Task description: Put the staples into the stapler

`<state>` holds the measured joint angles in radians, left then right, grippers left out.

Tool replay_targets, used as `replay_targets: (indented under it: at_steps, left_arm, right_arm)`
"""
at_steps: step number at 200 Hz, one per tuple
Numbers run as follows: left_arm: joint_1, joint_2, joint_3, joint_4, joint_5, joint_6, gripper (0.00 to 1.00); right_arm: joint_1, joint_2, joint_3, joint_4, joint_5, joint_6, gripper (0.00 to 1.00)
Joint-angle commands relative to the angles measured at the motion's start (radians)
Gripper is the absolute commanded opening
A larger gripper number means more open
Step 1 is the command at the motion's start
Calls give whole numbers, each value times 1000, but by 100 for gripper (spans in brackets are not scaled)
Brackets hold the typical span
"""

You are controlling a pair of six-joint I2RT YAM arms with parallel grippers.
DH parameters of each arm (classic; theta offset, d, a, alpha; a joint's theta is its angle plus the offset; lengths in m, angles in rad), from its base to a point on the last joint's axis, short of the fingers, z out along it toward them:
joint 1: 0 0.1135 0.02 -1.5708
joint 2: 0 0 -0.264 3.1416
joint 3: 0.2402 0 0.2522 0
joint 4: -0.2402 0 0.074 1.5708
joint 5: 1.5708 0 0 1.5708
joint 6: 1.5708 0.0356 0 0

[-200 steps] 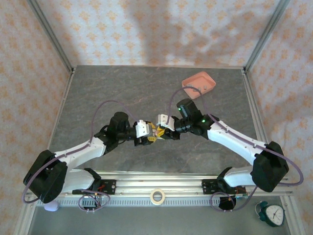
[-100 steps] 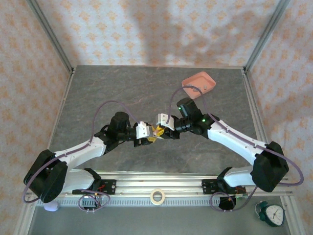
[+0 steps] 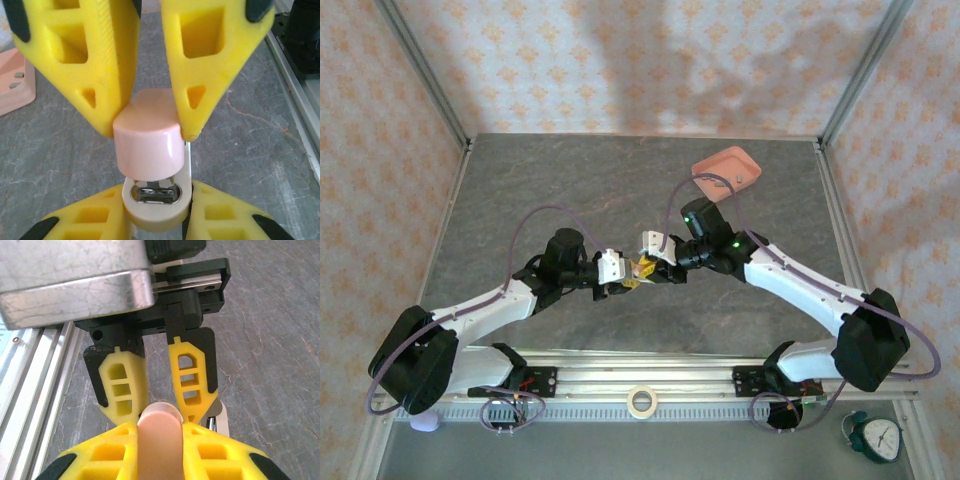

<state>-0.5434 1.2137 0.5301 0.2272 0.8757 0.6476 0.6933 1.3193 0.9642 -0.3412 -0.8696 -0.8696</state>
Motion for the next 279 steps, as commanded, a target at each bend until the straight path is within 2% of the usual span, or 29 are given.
replay_targets:
  at_steps: [1,11,27,47,69,98,145,158,179,188,243,279]
  left_arm:
    - [-7,-7,30,-5,25,4,24]
    - [-7,-10,30,-4,25,2,25]
    - [-8,-11,28,4,25,-5,34]
    - [-7,-10,28,12,26,-8,39]
    - [-7,-7,30,18,30,-11,39]
    - [-7,-6,33,15,37,-11,35]
    - [-9,-5,49,-40,32,13,18]
    - [-8,-7,61,-73,22,24,13]
    - [-7,-7,71,-92,17,26,11]
    - [-7,-5,72,-92,16,25,11]
    - [-7,-2,86,-119,9,24,9]
    - [-7,-4,87,-131,-4,23,8]
  right_arm:
    - [0,11,39,-1,-22,-7,21]
    - [0,11,40,-6,-20,-9,21]
    - [0,13,42,-11,-22,-11,21]
    - [0,14,44,-10,-26,-11,21]
    - [0,19,47,-13,-29,-12,21]
    - [0,25,51,-18,-34,-15,21]
    - [0,25,56,-19,-31,-14,22]
    - [0,26,56,-19,-20,-8,32]
    - [6,34,59,-19,-18,10,48]
    - [10,37,59,-18,-13,16,51]
    - [27,44,59,11,0,43,49]
    - [27,37,61,3,10,41,40]
